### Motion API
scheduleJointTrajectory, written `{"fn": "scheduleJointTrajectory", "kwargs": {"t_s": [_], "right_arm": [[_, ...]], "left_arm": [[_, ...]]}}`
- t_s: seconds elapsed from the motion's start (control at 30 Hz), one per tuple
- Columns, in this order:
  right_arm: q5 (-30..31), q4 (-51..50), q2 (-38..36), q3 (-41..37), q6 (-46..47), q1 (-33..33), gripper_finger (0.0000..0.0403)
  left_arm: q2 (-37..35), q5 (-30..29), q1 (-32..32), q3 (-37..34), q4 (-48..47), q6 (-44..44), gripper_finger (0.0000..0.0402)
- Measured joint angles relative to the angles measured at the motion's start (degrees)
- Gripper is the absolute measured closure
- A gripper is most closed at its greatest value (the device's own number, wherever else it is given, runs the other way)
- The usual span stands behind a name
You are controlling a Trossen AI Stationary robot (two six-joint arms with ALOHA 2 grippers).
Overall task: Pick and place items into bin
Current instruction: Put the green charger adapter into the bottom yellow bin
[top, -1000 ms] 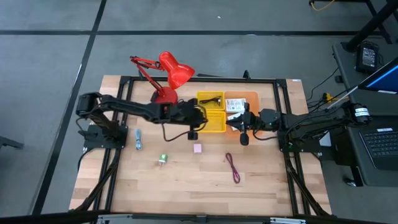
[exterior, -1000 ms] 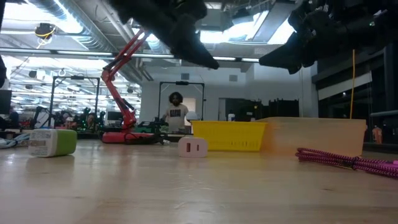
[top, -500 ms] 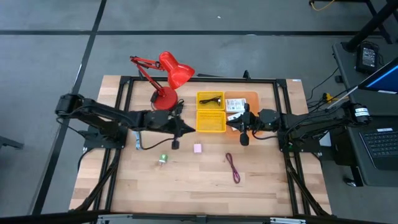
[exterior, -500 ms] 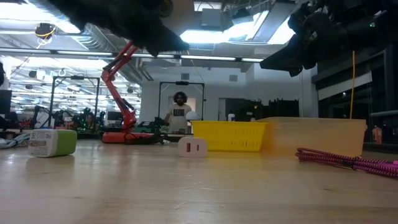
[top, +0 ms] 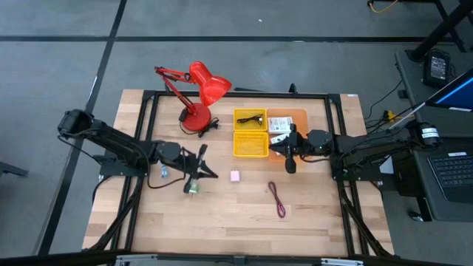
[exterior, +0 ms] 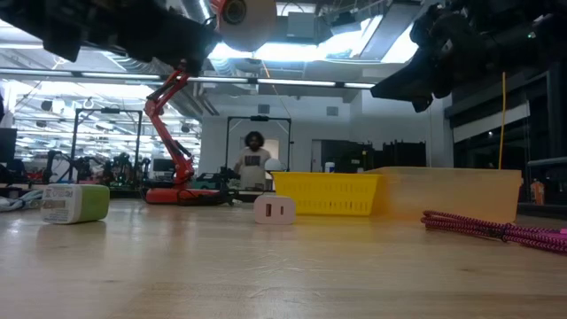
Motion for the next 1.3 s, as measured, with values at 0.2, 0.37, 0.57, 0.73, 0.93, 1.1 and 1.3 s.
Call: {"fn": "scheduleJointTrajectory", "kwargs": {"t_s": [0.2, 0.37, 0.57, 0.73, 0.93, 1.1, 1.3], "right_arm": [[1.9, 1.43, -0.01, 0.0, -2.67, 3.79, 0.0393], [1.99, 1.36, -0.02, 0.0, -2.21, 4.39, 0.0393], [2.05, 1.36, 0.0, 0.0, -1.17, 4.36, 0.0393], [2.1, 1.32, -0.02, 0.0, -1.16, 4.36, 0.0393], [2.12, -0.57, -0.02, 0.0, -1.12, 4.36, 0.0393], [2.12, -1.3, -0.02, 0.0, -2.42, 4.36, 0.0393], [2.12, -2.81, -0.02, 0.0, -2.63, 4.36, 0.0393]], "left_arm": [[0.19, -4.85, -3.29, -1.43, -1.48, -6.19, 0.0399], [0.19, -6.78, -5.1, -1.57, -3.09, -7.02, 0.0399], [0.19, -6.83, -6.5, -1.57, -3.1, -7.44, 0.0398], [0.19, -6.8, -6.74, -1.57, -3.1, -10.21, 0.0398], [0.19, -8.89, -6.78, -1.57, -3.08, -13.47, 0.0388], [0.19, -11.38, -6.78, -1.57, -3.13, -18.69, 0.0367], [0.19, -14.53, -6.9, -0.3, -8.11, -29.34, 0.0342]]}}
